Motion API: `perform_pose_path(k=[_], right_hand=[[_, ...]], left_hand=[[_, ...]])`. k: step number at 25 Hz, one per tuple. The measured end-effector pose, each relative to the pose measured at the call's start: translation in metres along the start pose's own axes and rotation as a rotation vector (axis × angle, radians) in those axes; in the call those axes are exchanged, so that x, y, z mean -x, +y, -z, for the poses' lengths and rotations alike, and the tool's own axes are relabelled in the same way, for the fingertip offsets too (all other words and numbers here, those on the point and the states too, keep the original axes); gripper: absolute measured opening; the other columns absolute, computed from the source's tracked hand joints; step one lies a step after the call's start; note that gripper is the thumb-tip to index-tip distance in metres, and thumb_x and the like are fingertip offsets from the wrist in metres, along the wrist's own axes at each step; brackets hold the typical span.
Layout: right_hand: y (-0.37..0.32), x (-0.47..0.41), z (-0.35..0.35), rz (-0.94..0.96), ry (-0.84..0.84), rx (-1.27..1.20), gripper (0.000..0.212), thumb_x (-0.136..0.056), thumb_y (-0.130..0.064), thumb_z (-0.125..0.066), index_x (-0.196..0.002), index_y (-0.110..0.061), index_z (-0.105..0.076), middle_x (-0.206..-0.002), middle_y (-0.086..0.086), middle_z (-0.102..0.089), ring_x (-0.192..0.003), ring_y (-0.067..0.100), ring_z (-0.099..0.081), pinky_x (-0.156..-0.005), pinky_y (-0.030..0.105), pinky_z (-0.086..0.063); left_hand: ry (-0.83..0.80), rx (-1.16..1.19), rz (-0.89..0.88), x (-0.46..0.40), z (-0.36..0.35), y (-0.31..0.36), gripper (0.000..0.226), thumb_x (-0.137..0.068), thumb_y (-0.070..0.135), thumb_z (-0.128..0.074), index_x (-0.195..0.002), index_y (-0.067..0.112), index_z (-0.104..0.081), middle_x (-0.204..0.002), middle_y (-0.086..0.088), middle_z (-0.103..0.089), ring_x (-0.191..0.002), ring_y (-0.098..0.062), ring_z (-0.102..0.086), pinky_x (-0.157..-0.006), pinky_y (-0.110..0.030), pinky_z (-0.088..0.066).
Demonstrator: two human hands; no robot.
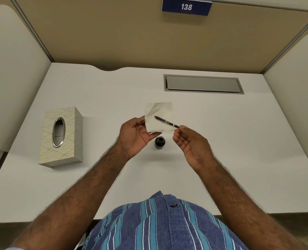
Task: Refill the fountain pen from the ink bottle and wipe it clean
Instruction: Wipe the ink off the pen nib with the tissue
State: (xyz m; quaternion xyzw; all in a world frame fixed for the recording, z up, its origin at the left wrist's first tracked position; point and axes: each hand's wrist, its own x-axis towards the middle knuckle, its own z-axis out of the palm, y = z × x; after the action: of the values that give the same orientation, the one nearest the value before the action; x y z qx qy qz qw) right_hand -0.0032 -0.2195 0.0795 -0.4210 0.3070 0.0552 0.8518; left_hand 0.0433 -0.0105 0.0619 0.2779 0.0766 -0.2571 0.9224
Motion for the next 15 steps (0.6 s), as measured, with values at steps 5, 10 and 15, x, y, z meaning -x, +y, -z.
perform_pose_path(k=[5, 10, 15], right_hand=[[-0.006, -0.001, 0.001, 0.050, -0.012, 0.048, 0.012, -0.091, -0.003, -0.077, -0.102, 0.002, -0.077, -0.087, 0.015, -0.078, -0.076, 0.023, -0.077, -0.070, 0.032, -0.064], [-0.013, -0.004, 0.001, 0.042, -0.027, 0.050, 0.013, -0.090, -0.004, -0.079, -0.102, 0.001, -0.078, -0.089, 0.017, -0.078, -0.077, 0.023, -0.077, -0.071, 0.032, -0.065], [-0.016, -0.004, -0.003, 0.034, -0.046, 0.062, 0.017, -0.089, -0.007, -0.081, -0.104, 0.001, -0.078, -0.091, 0.017, -0.078, -0.079, 0.024, -0.077, -0.072, 0.033, -0.064]], left_hand=[[-0.045, 0.055, -0.032, -0.004, -0.006, 0.001, 0.045, -0.094, 0.007, -0.040, -0.127, -0.005, -0.067, -0.139, -0.023, -0.063, -0.129, -0.038, -0.061, -0.101, -0.051, -0.053], [-0.039, -0.039, -0.087, -0.008, -0.010, -0.001, 0.041, -0.096, 0.003, -0.050, -0.134, 0.001, -0.065, -0.141, -0.020, -0.063, -0.130, -0.033, -0.061, -0.105, -0.047, -0.052], [0.075, -0.167, -0.145, -0.013, -0.017, -0.005, 0.027, -0.103, 0.011, -0.059, -0.126, 0.008, -0.071, -0.127, -0.011, -0.072, -0.115, -0.024, -0.070, -0.096, -0.035, -0.057]])
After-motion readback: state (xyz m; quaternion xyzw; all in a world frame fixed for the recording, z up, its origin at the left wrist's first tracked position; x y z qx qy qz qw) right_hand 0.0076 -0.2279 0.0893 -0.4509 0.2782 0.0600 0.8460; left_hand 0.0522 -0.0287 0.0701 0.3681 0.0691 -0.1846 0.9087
